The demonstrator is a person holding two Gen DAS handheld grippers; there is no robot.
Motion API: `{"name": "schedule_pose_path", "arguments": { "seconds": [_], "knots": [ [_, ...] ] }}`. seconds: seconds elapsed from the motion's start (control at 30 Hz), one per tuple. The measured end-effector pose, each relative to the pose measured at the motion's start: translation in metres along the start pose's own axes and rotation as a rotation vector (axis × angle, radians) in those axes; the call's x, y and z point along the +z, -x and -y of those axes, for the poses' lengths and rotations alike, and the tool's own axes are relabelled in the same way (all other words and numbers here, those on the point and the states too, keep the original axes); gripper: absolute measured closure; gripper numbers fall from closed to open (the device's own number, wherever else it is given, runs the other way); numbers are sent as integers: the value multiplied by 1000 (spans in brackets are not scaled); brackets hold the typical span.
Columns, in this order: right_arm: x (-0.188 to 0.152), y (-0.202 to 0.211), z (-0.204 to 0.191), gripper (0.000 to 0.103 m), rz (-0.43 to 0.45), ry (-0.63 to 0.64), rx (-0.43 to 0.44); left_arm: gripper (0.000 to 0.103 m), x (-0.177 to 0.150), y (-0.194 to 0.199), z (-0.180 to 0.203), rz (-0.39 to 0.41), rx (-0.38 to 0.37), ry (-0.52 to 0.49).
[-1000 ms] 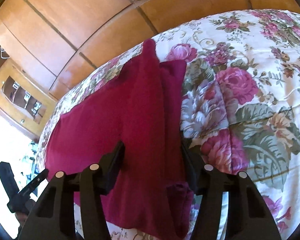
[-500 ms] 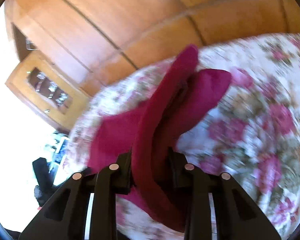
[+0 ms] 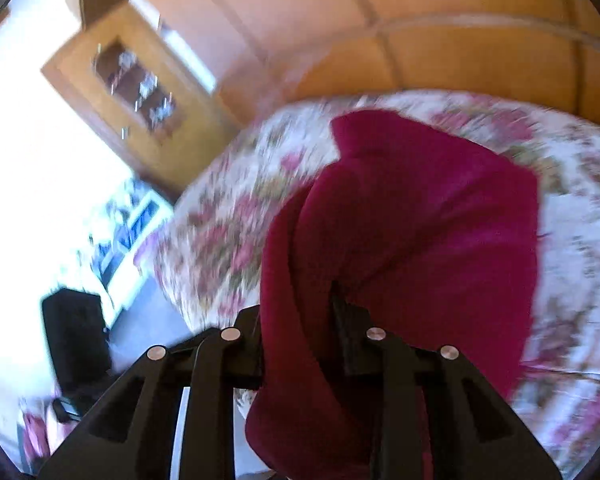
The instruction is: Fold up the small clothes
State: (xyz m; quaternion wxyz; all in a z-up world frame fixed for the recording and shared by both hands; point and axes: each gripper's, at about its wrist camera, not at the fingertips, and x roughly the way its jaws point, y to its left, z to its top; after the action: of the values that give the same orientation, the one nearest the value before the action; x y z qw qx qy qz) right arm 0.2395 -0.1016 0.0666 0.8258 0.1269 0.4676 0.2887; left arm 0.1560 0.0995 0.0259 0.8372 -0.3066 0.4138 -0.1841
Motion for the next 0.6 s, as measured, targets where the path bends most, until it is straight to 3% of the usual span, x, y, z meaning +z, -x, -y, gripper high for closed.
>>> {"name": "schedule_pose_path", "arguments": {
  "seconds": [0.07,0.13,0.17,0.27,0.37,0.47,0.6],
  "knots": [
    [-7,-29,-13,78,-55,55,-50,54,4,5,-8,2,-13,27],
    [-11,-35,-16,62,-63,74,-15,54,8,8,-12,5,-21,39],
    [-14,-32,-18,41,-52,80,44,54,9,9,-13,1,-31,47],
    [-24,-9,-19,28,-37,120,123,45,14,15,-15,3,-81,74],
    [-39,17,-10,27,-26,127,145,45,22,16,-11,0,-109,78],
    [-55,47,5,27,2,127,111,45,31,12,0,-19,-136,58],
    [-85,77,26,28,45,142,-76,41,35,-8,20,-99,-146,28]
  ]
}}
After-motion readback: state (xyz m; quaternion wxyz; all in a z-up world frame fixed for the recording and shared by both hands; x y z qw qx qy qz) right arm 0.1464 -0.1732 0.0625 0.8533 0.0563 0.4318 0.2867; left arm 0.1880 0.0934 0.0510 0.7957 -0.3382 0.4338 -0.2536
